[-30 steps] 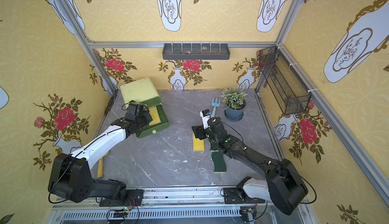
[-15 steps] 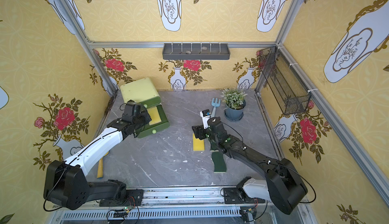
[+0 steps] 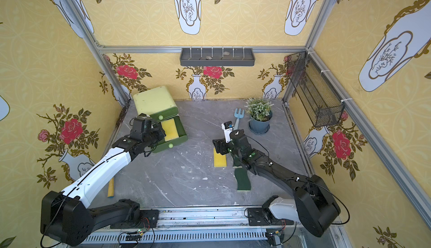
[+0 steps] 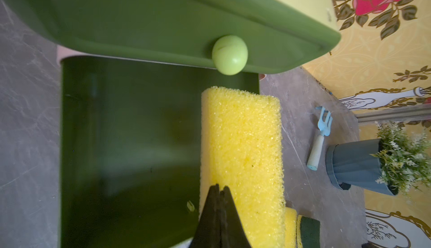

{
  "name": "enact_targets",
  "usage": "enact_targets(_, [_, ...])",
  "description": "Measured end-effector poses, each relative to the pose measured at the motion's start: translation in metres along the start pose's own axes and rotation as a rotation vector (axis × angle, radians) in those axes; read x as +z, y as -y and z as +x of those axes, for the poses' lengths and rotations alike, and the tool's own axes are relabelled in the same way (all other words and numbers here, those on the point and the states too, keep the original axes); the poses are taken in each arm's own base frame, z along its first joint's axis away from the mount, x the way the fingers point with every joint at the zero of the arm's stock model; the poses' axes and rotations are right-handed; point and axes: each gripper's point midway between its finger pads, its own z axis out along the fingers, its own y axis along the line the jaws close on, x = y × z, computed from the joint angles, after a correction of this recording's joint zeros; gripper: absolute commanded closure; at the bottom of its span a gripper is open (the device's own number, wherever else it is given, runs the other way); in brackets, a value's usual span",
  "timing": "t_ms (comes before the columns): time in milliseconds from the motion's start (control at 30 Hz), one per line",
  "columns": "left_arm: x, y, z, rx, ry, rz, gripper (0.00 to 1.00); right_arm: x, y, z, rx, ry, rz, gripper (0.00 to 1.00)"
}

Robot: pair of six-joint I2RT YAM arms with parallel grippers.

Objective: Take the sponge out of the drawer
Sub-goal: Pick up the sponge from the drawer.

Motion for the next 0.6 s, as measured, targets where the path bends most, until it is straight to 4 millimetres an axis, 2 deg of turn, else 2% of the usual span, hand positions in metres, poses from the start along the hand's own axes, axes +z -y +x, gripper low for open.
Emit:
enact_targets(233, [-0.021,0.016,0.009,0.042,0.008,0.040,1.00,0.000,0.002,0.000,0.003,0.000,0.005,0.22])
enact_targets(400, [-0.035,0.038,0.031,0.110,-0.011,0.084,1.00,0.001,0.007,0.002,0.011,-0.003,0.020,0.20])
enact_targets(500, [-0.042,0.049,0.044,0.125,-0.023,0.107,1.00,0.001,0.015,0.003,0.031,0.001,0.048,0.13])
enact_targets(600, [-0.046,0.056,0.062,0.137,-0.042,0.120,1.00,0.001,0.023,0.004,0.043,0.003,0.074,0.11])
